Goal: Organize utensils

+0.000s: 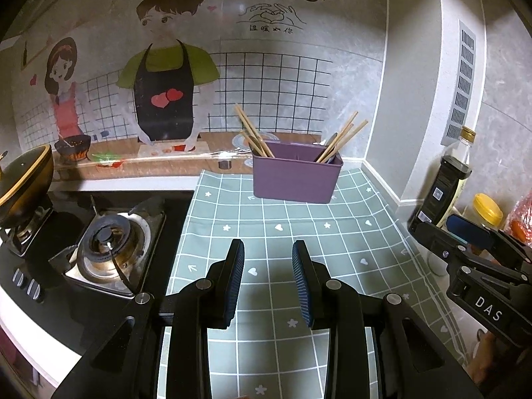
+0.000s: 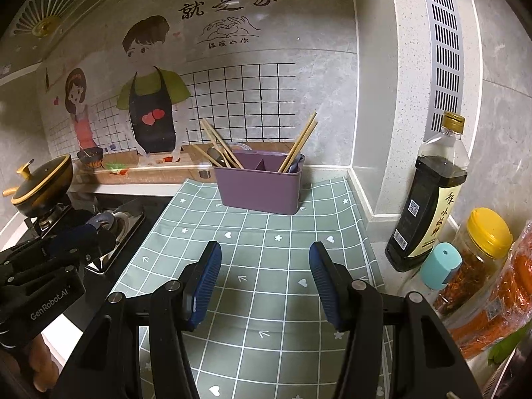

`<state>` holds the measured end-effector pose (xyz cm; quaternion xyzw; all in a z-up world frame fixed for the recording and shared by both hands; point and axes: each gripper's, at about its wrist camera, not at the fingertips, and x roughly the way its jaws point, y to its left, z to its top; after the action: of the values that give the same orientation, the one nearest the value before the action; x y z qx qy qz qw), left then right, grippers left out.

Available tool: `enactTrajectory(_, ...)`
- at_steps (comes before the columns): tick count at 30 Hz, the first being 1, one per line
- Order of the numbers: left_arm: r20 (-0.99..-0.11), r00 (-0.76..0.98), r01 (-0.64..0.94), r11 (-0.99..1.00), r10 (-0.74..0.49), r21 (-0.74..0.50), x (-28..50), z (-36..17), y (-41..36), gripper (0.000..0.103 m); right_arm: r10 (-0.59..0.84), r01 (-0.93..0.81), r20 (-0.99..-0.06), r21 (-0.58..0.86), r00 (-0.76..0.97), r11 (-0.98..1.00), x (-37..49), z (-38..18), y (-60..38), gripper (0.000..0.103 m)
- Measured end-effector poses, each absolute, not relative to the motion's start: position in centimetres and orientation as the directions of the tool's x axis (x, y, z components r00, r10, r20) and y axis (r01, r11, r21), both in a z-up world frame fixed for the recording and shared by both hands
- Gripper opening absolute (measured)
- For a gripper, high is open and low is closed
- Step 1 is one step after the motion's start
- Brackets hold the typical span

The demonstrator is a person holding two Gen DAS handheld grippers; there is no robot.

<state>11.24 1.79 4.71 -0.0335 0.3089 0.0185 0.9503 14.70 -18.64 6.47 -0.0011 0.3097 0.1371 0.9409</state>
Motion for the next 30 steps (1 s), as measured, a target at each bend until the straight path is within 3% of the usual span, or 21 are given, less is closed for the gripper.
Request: enactTrajectory(30,-0.609,0.794,-0.054,0.996,-0.001,-0.072,11.17,3.75,1.97,0.031,0.246,-0.243,-0.594,0.087,0.766,0.966,14.77,6.22,-19.13,0.053)
